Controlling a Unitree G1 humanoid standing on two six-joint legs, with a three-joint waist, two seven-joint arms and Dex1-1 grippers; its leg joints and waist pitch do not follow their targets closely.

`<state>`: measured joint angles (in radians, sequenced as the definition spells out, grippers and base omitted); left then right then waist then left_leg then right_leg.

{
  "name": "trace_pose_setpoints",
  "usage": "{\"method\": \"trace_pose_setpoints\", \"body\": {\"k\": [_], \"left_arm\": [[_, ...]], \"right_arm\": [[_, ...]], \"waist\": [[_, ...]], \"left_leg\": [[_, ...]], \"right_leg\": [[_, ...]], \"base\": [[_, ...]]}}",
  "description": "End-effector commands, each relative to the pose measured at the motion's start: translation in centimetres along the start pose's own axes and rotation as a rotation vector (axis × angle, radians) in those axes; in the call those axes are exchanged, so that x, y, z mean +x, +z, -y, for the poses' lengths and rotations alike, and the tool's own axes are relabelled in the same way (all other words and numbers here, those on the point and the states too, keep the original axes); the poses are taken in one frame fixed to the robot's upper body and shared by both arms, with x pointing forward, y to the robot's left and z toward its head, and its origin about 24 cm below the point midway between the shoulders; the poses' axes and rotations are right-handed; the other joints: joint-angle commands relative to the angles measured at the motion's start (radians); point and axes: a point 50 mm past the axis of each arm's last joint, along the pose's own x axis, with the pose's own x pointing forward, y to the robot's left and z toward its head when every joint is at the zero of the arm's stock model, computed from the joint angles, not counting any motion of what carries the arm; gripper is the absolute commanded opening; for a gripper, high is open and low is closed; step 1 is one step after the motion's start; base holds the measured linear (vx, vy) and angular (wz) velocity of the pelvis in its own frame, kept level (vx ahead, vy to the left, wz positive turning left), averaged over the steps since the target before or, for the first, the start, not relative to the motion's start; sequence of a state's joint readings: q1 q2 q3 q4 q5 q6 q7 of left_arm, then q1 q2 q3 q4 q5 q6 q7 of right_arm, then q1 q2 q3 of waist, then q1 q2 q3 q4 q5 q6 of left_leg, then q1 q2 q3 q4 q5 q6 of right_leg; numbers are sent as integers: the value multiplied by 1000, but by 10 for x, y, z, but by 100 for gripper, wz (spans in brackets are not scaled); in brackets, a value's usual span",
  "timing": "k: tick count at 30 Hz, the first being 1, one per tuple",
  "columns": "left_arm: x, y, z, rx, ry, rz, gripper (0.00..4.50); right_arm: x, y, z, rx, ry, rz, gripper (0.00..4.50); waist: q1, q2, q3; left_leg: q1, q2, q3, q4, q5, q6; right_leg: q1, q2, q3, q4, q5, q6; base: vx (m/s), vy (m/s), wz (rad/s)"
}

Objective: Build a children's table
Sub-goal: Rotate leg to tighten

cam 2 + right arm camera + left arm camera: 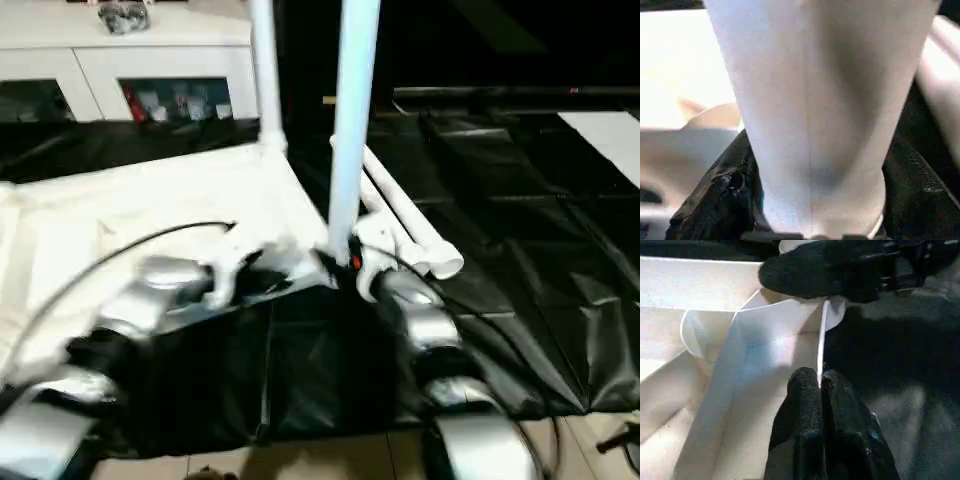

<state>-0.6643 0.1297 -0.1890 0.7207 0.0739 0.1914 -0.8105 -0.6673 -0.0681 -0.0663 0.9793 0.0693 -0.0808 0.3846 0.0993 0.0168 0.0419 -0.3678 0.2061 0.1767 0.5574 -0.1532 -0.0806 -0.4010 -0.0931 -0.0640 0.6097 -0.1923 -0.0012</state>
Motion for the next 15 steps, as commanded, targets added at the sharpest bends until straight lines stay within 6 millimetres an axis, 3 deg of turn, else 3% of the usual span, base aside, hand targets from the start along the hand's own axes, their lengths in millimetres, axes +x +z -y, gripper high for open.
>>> {"method": "trace_pose_setpoints", "body": {"k": [1,6,8,11,13,14,15], "left_arm": [[0,12,-9,-19,145,73,0],[0,3,-5,25,114,41,0],[-1,0,-5,28,121,30,0],[-1,-3,-6,30,135,18,0],[-2,-6,-7,26,144,7,0],[-2,-6,-8,28,155,8,0],[-2,-5,-9,36,158,14,0]], "right_arm": [[5,-23,-34,97,91,-58,304],[8,-15,-33,53,90,-22,368],[7,-13,-30,13,92,-10,377],[5,-10,-25,-12,94,-3,383],[-2,-8,-14,-92,111,-5,383],[-6,-7,-9,-106,122,0,383],[-10,-6,-5,-115,134,7,383]], "waist": [[3,-10,-56],[-1,-7,-58],[-5,-9,-59],[-5,-8,-57],[-4,-21,-54],[0,-18,-53],[0,-22,-53]], "left_leg": [[7,17,-3,-63,-296,18],[-2,15,-5,-62,-267,33],[1,15,-2,-60,-262,35],[3,15,-1,-59,-274,40],[4,16,1,-60,-286,42],[3,15,0,-60,-284,45],[3,16,0,-60,-282,47]], "right_leg": [[40,-50,36,-90,-287,-174],[48,-46,33,-80,-205,-185],[46,-45,33,-80,-185,-197],[46,-46,34,-83,-203,-202],[45,-47,34,-88,-250,-190],[47,-47,35,-90,-264,-174],[46,-47,35,-90,-265,-169]], "base": [[0,0,0],[0,0,0],[0,0,0],[0,0,0],[0,0,0],[0,0,0],[0,0,0]]}}
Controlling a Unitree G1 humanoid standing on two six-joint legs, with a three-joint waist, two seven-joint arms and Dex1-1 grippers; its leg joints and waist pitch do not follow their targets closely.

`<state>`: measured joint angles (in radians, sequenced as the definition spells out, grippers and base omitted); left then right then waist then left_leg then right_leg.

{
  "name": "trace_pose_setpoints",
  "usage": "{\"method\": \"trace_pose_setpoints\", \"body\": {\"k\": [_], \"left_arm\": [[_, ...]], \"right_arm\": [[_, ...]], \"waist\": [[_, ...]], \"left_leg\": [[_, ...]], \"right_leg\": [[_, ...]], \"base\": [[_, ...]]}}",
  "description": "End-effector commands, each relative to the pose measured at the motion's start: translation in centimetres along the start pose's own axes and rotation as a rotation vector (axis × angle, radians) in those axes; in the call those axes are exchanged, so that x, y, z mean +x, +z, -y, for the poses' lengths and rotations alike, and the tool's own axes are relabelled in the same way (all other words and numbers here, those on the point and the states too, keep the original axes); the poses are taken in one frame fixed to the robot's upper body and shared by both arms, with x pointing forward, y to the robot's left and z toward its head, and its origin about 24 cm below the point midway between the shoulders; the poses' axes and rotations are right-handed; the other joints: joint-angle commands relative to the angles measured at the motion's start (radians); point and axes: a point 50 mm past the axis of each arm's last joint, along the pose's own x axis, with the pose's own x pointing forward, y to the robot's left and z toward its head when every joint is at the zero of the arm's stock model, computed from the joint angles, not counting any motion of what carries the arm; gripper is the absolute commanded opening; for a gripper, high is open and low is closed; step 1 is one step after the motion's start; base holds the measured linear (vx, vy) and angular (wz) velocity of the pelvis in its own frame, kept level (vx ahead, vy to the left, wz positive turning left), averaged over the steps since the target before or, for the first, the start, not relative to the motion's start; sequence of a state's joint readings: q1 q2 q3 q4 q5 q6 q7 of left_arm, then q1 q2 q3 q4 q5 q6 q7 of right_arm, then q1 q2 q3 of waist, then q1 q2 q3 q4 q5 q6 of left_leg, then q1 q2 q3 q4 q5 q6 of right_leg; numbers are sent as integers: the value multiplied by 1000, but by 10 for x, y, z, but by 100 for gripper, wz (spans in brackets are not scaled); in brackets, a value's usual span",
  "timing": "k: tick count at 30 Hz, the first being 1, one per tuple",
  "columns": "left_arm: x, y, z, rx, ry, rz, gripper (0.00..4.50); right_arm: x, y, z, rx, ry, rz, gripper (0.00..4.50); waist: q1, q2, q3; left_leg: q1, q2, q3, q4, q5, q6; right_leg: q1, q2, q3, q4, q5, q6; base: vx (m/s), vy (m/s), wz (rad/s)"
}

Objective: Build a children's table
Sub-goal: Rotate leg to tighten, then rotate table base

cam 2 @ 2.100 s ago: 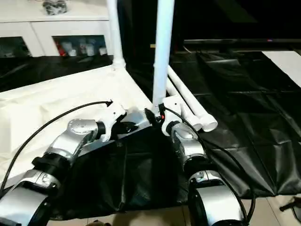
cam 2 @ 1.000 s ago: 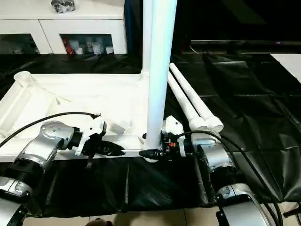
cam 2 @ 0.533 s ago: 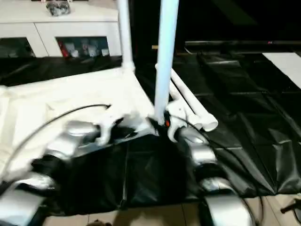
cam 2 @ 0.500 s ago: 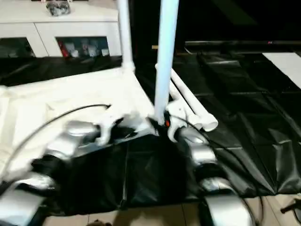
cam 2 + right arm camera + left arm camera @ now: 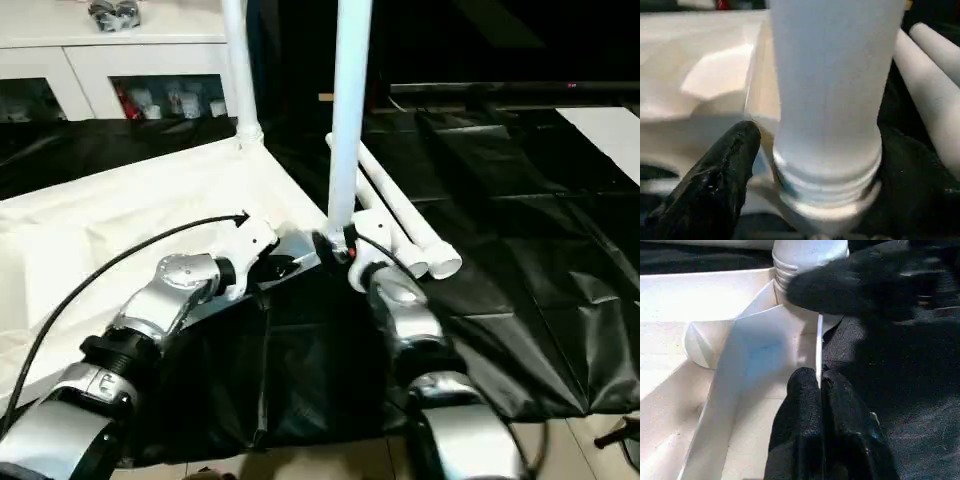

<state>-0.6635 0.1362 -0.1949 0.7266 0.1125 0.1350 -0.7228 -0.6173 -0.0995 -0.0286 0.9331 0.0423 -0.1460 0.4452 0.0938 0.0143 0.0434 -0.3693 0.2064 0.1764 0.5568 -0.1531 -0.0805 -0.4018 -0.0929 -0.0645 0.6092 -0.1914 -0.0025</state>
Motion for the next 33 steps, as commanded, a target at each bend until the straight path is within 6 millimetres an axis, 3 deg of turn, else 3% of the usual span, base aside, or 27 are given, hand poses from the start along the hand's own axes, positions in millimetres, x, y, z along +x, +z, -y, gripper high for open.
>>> {"method": "trace_pose_setpoints", "body": {"k": [1,3,5,6,7,8,9,12,15,18,19,21,22,25,26,28,29,33], "left_arm": [[0,-6,-3,-31,64,8,0],[0,-2,-5,-33,83,34,0],[-1,11,-8,-99,85,135,44],[-1,11,-8,-99,85,135,44],[-6,22,-13,-121,98,210,58],[-10,27,-19,-115,135,238,67],[-13,30,-23,-117,162,256,86],[-36,35,-44,-116,283,273,86],[-58,32,-61,-111,386,257,86],[-84,21,-80,-77,509,171,86],[-105,7,-93,-48,615,79,86],[-116,-1,-99,-39,662,28,70],[-131,-12,-106,-32,722,-44,59],[-167,-40,-116,14,854,-246,48],[-167,-40,-116,14,854,-246,48],[-186,-56,-115,-5,895,-345,38],[-186,-56,-115,-5,895,-345,13],[-197,-66,-113,-11,914,-417,1]], "right_arm": [[-1,-3,-8,-23,78,-21,383],[-8,-2,-3,-30,94,-17,383],[-18,0,2,-59,112,-11,387],[-18,0,2,-59,112,-11,387],[-25,5,4,-86,116,9,387],[-27,8,4,-81,122,14,387],[-29,10,3,-82,129,18,387],[-34,12,1,-129,147,-9,387],[-34,6,1,-121,158,-77,387],[-33,2,-9,-94,241,-111,387],[-31,0,-15,-105,254,-131,387],[-29,-2,-17,-107,254,-144,369],[-27,-3,-19,-113,252,-159,358],[-20,-6,-21,-108,238,-204,348],[-20,-6,-21,-108,238,-204,348],[-14,-7,-19,-113,214,-230,331],[-14,-7,-19,-113,214,-230,310],[-8,-5,-19,-120,199,-239,279]], "waist": [[6,-20,-54],[5,-25,-53],[6,-24,-56],[6,-24,-56],[8,-27,-60],[15,-21,-64],[12,-24,-65],[12,-24,-68],[10,-23,-62],[10,-16,-59],[12,-14,-58],[8,-12,-58],[8,-10,-60],[6,-4,-60],[6,-3,-60],[10,0,-60],[10,0,-61],[29,3,-59]], "left_leg": [[1,14,-1,-60,-277,50],[-1,13,0,-60,-275,52],[2,14,1,-56,-259,56],[-1,13,0,-57,-245,58],[2,16,1,-53,-226,62],[4,20,0,-50,-197,67],[-3,20,-3,-48,-164,79],[-4,18,-2,-39,-118,103],[-2,15,1,-41,-148,99],[-1,17,-1,-46,-196,65],[2,18,-2,-48,-209,53],[0,18,-6,-52,-215,34],[5,19,-5,-50,-213,28],[4,17,-7,-52,-216,9],[5,17,-8,-53,-219,4],[10,18,-6,-51,-226,-5],[7,17,-7,-52,-223,-9],[17,19,-5,-52,-266,-21]], "right_leg": [[49,-47,36,-88,-270,-160],[49,-47,34,-92,-293,-146],[47,-48,36,-90,-280,-150],[51,-46,36,-89,-259,-154],[48,-46,36,-83,-206,-172],[49,-46,36,-74,-129,-197],[53,-41,34,-62,-41,-217],[55,-39,32,-50,68,-239],[51,-39,32,-56,11,-238],[49,-38,32,-60,-69,-218],[46,-38,32,-63,-87,-209],[48,-37,32,-58,-87,-194],[44,-36,32,-59,-81,-194],[43,-34,33,-54,-57,-193],[42,-36,32,-52,-58,-194],[39,-37,34,-55,-53,-205],[40,-37,34,-50,-40,-217],[32,-40,36,-55,-70,-218]], "base": [[0,0,0],[0,0,0],[0,0,0],[0,0,0],[0,0,0],[0,0,0],[0,0,0],[0,0,0],[0,0,0],[0,0,0],[0,0,0],[0,0,0],[0,0,0],[0,0,0],[0,0,0],[0,0,0],[0,0,0],[0,0,0]]}}
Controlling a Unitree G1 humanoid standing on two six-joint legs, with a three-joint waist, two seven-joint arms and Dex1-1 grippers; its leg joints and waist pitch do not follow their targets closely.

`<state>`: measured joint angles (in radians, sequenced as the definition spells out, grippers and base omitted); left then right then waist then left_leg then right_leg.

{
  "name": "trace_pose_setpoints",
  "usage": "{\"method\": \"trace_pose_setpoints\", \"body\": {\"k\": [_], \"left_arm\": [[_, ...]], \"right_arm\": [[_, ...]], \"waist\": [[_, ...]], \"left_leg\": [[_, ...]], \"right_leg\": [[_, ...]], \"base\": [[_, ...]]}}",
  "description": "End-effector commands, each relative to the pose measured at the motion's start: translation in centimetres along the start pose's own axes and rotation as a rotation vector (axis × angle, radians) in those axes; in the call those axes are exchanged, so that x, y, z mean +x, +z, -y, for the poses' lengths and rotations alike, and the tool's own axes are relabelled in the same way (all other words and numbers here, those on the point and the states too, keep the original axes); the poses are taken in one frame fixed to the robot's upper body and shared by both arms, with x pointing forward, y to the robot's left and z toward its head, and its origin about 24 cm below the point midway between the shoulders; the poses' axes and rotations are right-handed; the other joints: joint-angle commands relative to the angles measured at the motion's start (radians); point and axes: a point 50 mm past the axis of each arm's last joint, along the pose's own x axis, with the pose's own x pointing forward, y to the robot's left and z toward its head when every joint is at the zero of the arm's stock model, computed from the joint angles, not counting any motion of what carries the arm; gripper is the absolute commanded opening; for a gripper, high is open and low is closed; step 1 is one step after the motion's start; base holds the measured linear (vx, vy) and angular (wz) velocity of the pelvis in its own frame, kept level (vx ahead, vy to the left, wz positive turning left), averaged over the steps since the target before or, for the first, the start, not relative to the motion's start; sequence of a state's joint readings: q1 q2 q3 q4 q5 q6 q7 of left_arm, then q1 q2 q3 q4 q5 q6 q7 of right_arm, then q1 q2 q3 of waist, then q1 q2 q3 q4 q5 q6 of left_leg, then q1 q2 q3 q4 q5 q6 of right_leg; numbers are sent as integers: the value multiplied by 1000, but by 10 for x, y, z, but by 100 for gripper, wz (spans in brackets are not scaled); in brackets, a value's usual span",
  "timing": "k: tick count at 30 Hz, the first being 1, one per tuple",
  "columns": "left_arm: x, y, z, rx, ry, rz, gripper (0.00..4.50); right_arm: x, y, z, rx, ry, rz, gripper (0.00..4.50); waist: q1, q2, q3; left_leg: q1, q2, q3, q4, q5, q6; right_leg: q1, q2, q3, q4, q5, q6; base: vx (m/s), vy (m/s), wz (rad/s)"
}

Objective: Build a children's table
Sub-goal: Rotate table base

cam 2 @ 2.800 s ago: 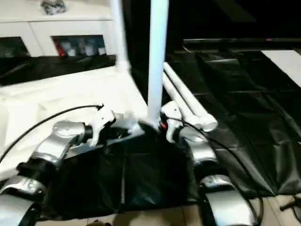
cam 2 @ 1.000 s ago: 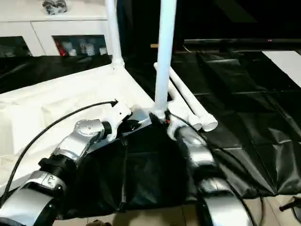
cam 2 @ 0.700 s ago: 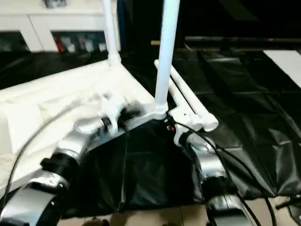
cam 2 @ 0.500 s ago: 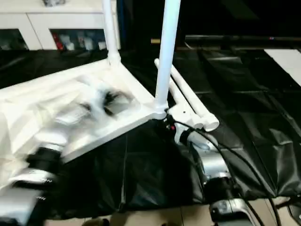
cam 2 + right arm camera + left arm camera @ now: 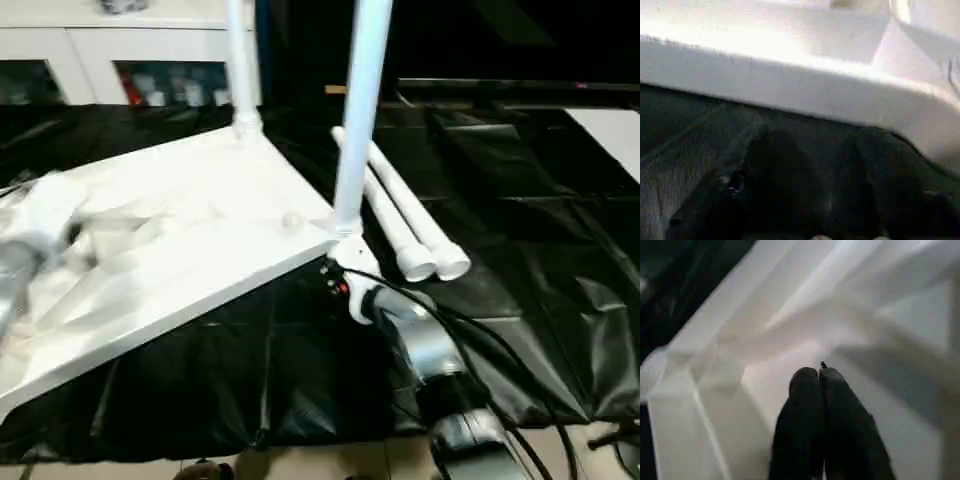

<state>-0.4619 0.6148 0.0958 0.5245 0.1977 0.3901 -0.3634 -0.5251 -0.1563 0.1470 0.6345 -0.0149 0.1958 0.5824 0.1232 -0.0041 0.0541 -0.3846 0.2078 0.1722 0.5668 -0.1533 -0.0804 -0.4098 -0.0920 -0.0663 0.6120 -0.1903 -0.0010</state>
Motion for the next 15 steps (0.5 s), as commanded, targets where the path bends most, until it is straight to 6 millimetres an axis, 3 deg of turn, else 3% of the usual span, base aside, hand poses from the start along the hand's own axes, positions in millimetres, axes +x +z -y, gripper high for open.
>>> {"method": "trace_pose_setpoints", "body": {"k": [1,2,5,10,12,15], "left_arm": [[-2,-3,-3,30,-7,-27,0],[-2,-6,0,32,-37,-43,0],[-1,-11,17,43,-180,-73,0],[-6,-19,41,117,-462,-146,0],[-9,-18,44,126,-517,-150,0],[-23,-3,58,99,-765,-97,0]], "right_arm": [[4,1,2,-8,-18,-18,269],[6,2,2,-12,-21,-19,263],[13,6,3,-7,-32,-20,247],[26,14,1,5,-49,-23,200],[29,16,-1,14,-51,-20,174],[40,24,-9,42,-42,-9,159]], "waist": [[-2,22,-67],[0,18,-69],[-2,18,-66],[-11,27,-66],[-13,27,-66],[-16,30,-67]], "left_leg": [[32,17,-1,-64,-279,-24],[27,16,-5,-67,-294,-32],[27,17,-5,-70,-311,-40],[25,16,-10,-72,-345,-55],[27,16,-9,-71,-349,-54],[26,16,-8,-71,-332,-53]], "right_leg": [[40,-40,38,-60,-83,-220],[46,-46,38,-59,-118,-212],[43,-47,39,-64,-157,-205],[44,-50,38,-64,-180,-211],[42,-50,40,-64,-179,-222],[43,-48,39,-58,-151,-237]], "base": [[0,0,0],[0,0,0],[0,0,0],[0,0,0],[0,0,0],[0,0,0]]}}
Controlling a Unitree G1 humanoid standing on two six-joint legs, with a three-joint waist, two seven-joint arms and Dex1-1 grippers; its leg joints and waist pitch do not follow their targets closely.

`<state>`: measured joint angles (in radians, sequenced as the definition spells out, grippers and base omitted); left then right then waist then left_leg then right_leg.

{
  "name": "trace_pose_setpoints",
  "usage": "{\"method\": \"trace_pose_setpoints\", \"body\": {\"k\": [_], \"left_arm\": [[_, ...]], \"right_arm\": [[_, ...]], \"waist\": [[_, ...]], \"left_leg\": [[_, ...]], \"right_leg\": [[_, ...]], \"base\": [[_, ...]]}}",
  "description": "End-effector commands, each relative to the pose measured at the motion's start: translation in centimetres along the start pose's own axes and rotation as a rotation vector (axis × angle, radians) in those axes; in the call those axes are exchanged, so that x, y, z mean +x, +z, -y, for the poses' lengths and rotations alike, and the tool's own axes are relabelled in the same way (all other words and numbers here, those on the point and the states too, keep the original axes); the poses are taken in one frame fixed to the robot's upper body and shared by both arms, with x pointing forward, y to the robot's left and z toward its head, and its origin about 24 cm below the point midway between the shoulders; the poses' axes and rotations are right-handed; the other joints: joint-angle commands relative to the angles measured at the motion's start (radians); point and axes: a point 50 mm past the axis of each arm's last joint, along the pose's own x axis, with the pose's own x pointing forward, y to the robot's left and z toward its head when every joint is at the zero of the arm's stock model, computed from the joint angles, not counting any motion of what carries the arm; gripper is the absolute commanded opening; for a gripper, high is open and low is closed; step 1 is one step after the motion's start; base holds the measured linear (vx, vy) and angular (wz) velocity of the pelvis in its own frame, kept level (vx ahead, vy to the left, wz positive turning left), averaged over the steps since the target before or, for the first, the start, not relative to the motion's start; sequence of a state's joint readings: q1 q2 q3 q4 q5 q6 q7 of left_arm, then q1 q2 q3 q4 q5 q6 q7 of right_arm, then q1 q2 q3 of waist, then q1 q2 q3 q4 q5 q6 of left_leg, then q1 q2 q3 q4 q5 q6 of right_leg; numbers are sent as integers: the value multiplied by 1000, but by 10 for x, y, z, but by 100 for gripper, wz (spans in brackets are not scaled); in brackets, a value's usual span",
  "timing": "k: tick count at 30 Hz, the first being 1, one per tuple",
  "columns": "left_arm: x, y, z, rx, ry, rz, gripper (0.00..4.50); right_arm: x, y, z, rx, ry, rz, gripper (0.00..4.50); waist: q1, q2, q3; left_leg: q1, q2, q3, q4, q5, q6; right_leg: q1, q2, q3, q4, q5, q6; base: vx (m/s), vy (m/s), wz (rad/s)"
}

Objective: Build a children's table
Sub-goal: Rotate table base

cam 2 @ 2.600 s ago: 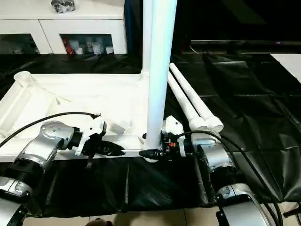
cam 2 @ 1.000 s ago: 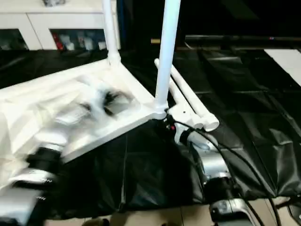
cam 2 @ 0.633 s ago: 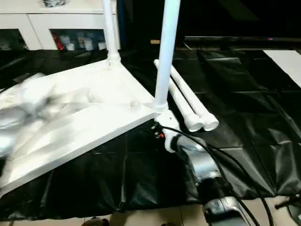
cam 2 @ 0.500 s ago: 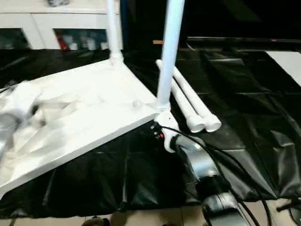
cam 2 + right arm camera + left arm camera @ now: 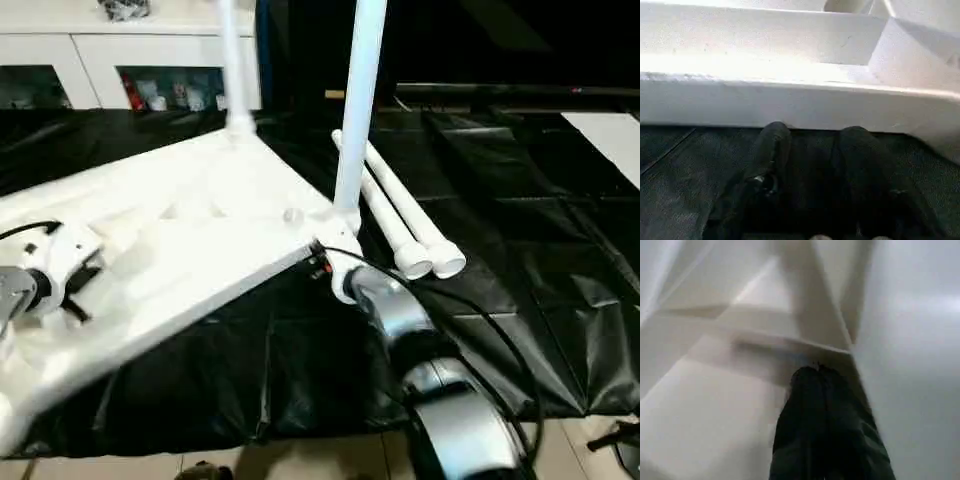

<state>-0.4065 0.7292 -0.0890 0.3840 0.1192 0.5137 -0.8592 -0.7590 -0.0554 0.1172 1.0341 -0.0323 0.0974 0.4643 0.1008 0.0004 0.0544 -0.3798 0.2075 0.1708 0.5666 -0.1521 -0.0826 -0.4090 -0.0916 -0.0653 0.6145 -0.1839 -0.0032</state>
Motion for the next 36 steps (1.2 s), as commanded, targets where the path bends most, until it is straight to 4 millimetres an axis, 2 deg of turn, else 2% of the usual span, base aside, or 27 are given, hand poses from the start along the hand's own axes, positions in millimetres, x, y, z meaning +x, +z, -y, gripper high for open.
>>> {"method": "trace_pose_setpoints", "body": {"k": [1,4,5,7,8,9,11,12,16,17,18,19,20,21,22,23,24,25,27,28,30,31,32,33,34,35,36], "left_arm": [[7,11,34,8,-296,57,0],[3,21,47,21,-420,106,0],[3,29,54,15,-473,136,0],[3,34,58,18,-495,156,0],[5,41,63,22,-508,183,0],[6,42,64,22,-506,186,0],[14,53,67,12,-469,217,0],[16,55,68,9,-461,222,0],[29,67,64,-7,-350,261,0],[40,76,53,-28,-207,296,0],[42,78,51,-33,-177,303,0],[47,79,40,-14,-70,296,0],[47,79,40,-14,-70,296,0],[51,79,28,4,42,292,0],[51,79,28,4,42,292,0],[52,80,24,20,80,294,0],[54,81,19,12,140,308,0],[54,81,17,9,168,316,0],[57,83,16,7,199,335,0],[58,84,16,5,202,343,0],[60,87,20,-9,204,389,0],[60,88,22,-15,192,411,0],[59,91,24,-27,177,447,0],[59,93,26,-34,168,466,0],[56,97,29,-52,129,506,0],[55,99,31,-64,102,533,0],[50,103,35,-54,65,577,0]], "right_arm": [[8,11,-11,4,23,34,149],[13,14,-20,-11,50,30,124],[18,17,-30,-24,83,34,124],[20,19,-36,-26,106,41,102],[23,22,-45,-26,142,51,91],[23,22,-46,-27,147,52,81],[27,24,-60,-41,200,57,60],[28,24,-62,-42,210,58,50],[29,25,-68,-52,237,71,16],[29,27,-64,-44,209,93,6],[28,28,-62,-41,201,99,6],[27,32,-52,-38,132,124,2],[27,32,-52,-38,132,124,2],[23,37,-35,-20,31,158,2],[23,37,-35,-20,31,158,2],[20,40,-28,-3,-10,173,2],[17,44,-16,23,-76,185,2],[15,46,-10,36,-109,190,2],[9,49,3,56,-148,208,2],[7,50,6,62,-147,215,2],[-1,53,17,91,-164,253,2],[-4,54,23,92,-181,265,2],[-8,54,30,91,-205,269,2],[-10,54,33,89,-218,268,18],[-14,53,41,85,-262,253,28],[-16,52,46,83,-293,242,28],[-21,52,54,92,-324,229,35]], "waist": [[4,26,-67],[6,28,-69],[4,20,-69],[0,17,-68],[-4,18,-67],[-7,11,-67],[-9,11,-67],[-8,12,-67],[-7,15,-67],[-6,17,-68],[-1,18,-66],[1,19,-66],[3,18,-67],[5,20,-69],[6,18,-69],[9,21,-72],[9,23,-74],[12,23,-76],[15,29,-79],[15,25,-79],[16,31,-83],[15,26,-83],[16,31,-84],[17,29,-85],[18,36,-85],[17,32,-84],[18,35,-83]], "left_leg": [[22,17,-5,-71,-323,-51],[23,17,-2,-68,-310,-51],[19,17,-1,-69,-299,-46],[18,17,-1,-70,-298,-44],[18,16,-1,-70,-304,-42],[16,16,-1,-69,-297,-37],[16,16,-1,-69,-289,-32],[21,15,1,-68,-287,-32],[23,14,1,-68,-294,-33],[23,15,-1,-68,-304,-38],[33,12,3,-66,-338,-40],[30,13,0,-68,-354,-43],[27,13,-2,-69,-353,-45],[24,15,-6,-71,-349,-50],[26,13,-5,-70,-352,-52],[29,15,-8,-71,-344,-55],[24,16,-8,-69,-324,-56],[27,15,-6,-66,-309,-55],[23,14,-5,-62,-273,-55],[19,13,-5,-60,-257,-48],[18,12,-4,-56,-236,-42],[15,10,-4,-54,-223,-35],[16,10,-4,-53,-219,-33],[17,11,-3,-50,-214,-28],[18,10,-2,-49,-212,-26],[16,11,-1,-49,-214,-27],[18,10,0,-49,-225,-29]], "right_leg": [[41,-46,37,-58,-132,-249],[42,-44,37,-52,-90,-261],[47,-45,36,-48,-87,-263],[48,-47,37,-50,-100,-260],[48,-48,38,-53,-117,-256],[51,-49,39,-54,-128,-250],[51,-50,40,-56,-140,-239],[47,-47,41,-59,-142,-236],[44,-41,40,-60,-149,-224],[46,-43,41,-60,-151,-221],[37,-39,42,-68,-183,-210],[40,-42,42,-70,-212,-198],[42,-43,42,-70,-223,-188],[45,-48,41,-68,-234,-178],[41,-44,40,-73,-246,-164],[41,-47,40,-70,-232,-166],[44,-47,40,-66,-195,-174],[42,-43,40,-64,-158,-178],[45,-41,38,-54,-87,-191],[50,-39,36,-52,-51,-193],[52,-40,35,-47,-2,-203],[55,-40,33,-45,22,-213],[56,-40,33,-45,30,-219],[56,-41,32,-45,48,-231],[56,-41,32,-43,51,-242],[57,-42,32,-44,50,-247],[56,-42,31,-45,34,-257]], "base": [[0,0,0],[0,0,0],[0,0,0],[0,0,0],[0,0,0],[0,0,0],[0,0,0],[0,0,0],[0,0,0],[0,0,0],[0,0,0],[0,0,0],[0,0,0],[0,0,0],[0,0,0],[0,0,0],[0,0,0],[0,0,0],[0,0,0],[0,0,0],[0,0,0],[0,0,0],[0,0,0],[0,0,0],[0,0,0],[0,0,0],[0,0,0]]}}
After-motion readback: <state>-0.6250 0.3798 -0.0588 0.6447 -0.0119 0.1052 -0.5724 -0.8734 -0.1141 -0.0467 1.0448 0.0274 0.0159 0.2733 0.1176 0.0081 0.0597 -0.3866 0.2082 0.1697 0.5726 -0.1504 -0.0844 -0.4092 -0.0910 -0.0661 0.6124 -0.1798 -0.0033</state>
